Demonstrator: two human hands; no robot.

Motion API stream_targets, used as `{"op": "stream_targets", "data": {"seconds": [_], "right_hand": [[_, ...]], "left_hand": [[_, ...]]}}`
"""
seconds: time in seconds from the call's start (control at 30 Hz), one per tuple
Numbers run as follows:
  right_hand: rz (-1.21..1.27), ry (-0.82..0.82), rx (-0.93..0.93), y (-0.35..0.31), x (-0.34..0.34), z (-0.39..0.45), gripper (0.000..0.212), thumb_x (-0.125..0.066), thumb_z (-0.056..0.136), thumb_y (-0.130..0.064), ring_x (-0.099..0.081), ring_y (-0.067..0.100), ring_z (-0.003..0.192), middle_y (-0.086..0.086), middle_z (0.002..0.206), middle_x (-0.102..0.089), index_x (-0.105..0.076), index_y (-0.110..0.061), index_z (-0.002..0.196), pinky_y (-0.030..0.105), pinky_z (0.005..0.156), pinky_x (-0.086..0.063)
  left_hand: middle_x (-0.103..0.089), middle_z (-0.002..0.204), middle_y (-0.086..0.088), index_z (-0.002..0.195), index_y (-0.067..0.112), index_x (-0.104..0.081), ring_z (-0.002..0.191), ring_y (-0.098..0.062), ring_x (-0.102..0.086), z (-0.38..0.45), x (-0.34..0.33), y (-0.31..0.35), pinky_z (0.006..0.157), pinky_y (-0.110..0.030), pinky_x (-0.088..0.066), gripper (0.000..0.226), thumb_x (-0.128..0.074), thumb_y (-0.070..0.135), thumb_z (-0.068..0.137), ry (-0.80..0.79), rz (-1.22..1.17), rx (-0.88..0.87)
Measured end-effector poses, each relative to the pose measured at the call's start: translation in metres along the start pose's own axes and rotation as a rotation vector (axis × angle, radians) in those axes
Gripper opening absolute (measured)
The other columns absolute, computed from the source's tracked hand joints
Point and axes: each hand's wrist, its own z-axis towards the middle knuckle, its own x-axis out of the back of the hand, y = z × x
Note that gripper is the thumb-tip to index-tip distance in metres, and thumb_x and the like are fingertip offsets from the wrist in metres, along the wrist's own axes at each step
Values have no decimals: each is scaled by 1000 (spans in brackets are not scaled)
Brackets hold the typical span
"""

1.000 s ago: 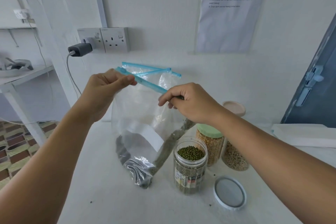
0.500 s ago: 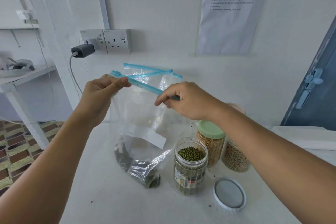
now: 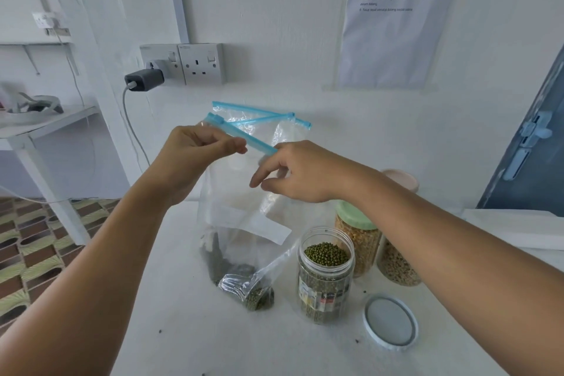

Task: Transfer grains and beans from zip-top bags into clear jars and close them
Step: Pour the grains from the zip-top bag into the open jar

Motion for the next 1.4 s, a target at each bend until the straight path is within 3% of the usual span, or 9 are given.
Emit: {"op": "stream_targets", "data": {"seconds": [0.13,0.27,0.43,0.67,0.77,0.9,1.07,1.27,1.4], "right_hand": [[-73,82,-2,-2,-6,10,31,-58,103,-20,-68,13,100,-10,123,-72,-79,-42,110,34,96,-55],[-32,16,36,-9,-6,13,28,-61,101,-25,-66,10,100,-12,127,-63,-79,-45,110,33,96,-53],[-44,14,35,-14,-6,18,27,-63,103,-24,-63,2,91,-12,121,-73,-77,-41,118,14,80,-47],[114,83,-40,4,-19,13,32,-61,101,-9,-69,-4,97,-14,104,-78,-81,-31,111,5,87,-48],[186,110,-73,9,-19,11,32,-59,102,-6,-71,-6,89,-13,102,-77,-81,-27,111,3,78,-50],[254,178,-75,10,-22,10,33,-56,102,-3,-74,0,79,-11,102,-75,-81,-23,111,7,72,-53],[325,298,-4,-2,-19,18,37,-56,99,3,-74,4,94,-7,109,-78,-83,-20,108,25,93,-59],[397,394,46,-12,-11,18,34,-56,99,4,-76,15,89,-5,106,-79,-82,-17,108,35,93,-61],[435,428,54,-14,-5,14,34,-55,101,3,-76,19,88,-5,104,-78,-81,-16,108,36,92,-62]], "left_hand": [[-74,95,4,84,23,-86,100,2,-65,-11,8,-10,86,-18,-53,48,-92,64,60,30,-26,-15],[-75,90,9,78,27,-86,95,7,-66,-13,6,-1,89,-25,-51,15,-81,41,76,52,-22,7],[-75,97,-2,80,26,-86,101,-7,-68,-14,-5,5,93,-28,-54,20,-81,45,74,55,-18,-17],[-42,159,11,95,37,-85,150,-7,-35,-68,-12,-49,116,-47,-36,37,-75,65,72,224,86,74],[-52,150,6,95,36,-85,143,0,-41,-108,-24,-79,117,-41,-33,37,-69,63,75,387,3,190],[-77,105,6,85,23,-84,127,-21,-58,-144,-43,-118,97,-29,-38,20,-69,22,98,433,-176,487],[-60,130,4,104,14,-84,141,-27,-43,-136,-47,-134,124,-42,-32,16,-71,19,96,394,-387,744],[-64,135,-24,83,12,-77,127,-36,-62,-119,-44,-140,115,-45,-44,39,-67,47,97,488,-902,841],[-70,117,-16,93,15,-71,96,-28,-71,-108,-55,-134,98,-37,-52,28,-73,43,94,406,-1008,758]]}}
